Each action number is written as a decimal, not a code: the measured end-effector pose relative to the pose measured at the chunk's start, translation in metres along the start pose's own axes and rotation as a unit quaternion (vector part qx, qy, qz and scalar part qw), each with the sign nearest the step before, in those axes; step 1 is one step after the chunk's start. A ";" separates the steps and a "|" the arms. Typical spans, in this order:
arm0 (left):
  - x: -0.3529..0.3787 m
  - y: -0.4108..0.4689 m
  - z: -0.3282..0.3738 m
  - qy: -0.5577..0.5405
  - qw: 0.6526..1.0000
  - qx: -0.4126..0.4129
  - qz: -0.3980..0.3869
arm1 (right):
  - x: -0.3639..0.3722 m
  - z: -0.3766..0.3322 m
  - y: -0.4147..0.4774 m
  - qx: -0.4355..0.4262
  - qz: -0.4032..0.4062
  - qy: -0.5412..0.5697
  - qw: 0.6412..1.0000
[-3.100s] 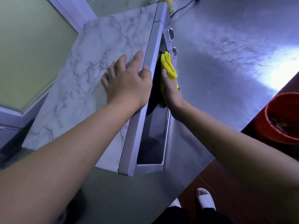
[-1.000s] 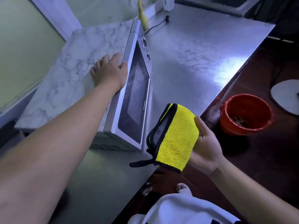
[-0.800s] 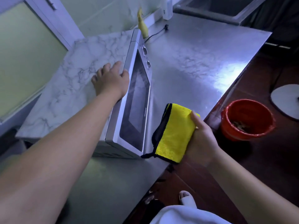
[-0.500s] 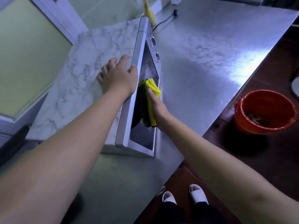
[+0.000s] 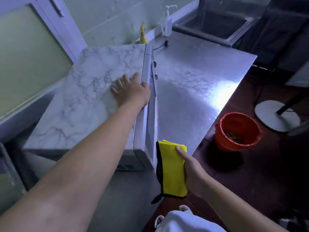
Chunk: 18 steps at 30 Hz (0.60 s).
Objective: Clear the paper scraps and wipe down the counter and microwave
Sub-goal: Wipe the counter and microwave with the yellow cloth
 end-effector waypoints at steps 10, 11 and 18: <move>0.003 -0.004 -0.003 -0.031 0.998 0.035 -0.029 | -0.055 -0.072 0.000 -0.114 0.103 0.091 0.984; 0.000 -0.005 -0.003 -0.027 0.999 0.035 -0.028 | -0.056 -0.081 0.005 -0.118 0.098 0.095 0.984; 0.000 -0.001 -0.005 -0.019 0.999 0.022 -0.021 | -0.052 -0.128 0.077 -0.050 0.010 0.063 0.997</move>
Point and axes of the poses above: each hand's wrist, its own y-axis towards the middle knuckle, its own x-axis out of the palm, z = x × y, the point moved 6 cm from there along y, towards the middle knuckle, and after that the axes turned 3 degrees about -x, right-handed, at the moved point
